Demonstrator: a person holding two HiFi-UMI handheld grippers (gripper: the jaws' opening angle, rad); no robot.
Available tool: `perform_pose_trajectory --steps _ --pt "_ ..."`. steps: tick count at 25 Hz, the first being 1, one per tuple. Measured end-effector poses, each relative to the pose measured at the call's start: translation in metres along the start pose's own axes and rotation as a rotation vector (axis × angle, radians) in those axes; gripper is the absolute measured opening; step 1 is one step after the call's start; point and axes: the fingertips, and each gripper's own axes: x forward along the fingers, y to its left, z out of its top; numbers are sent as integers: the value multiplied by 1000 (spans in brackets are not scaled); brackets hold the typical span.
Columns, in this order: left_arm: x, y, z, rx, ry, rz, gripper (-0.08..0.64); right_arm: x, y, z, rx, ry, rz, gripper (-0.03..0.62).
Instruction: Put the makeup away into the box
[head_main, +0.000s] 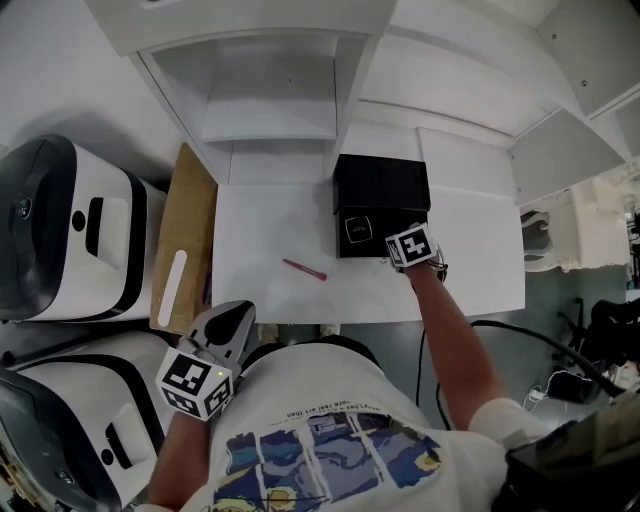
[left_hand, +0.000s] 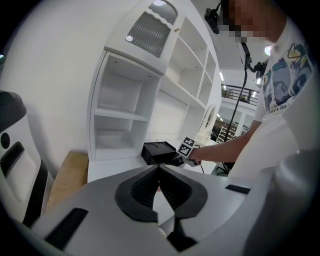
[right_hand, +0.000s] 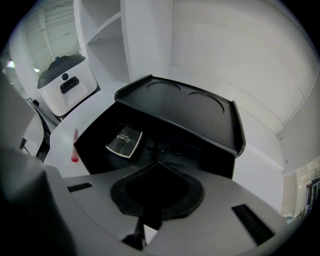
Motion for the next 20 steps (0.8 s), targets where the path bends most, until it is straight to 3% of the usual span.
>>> perform_pose_trajectory --steps 12,20 --pt "4 -2 5 -5 -6 1 14 5 4 -3 1 62 43 43" --pt "3 1 7 6 -5 -25 14 1 6 -4 41 50 65 112"
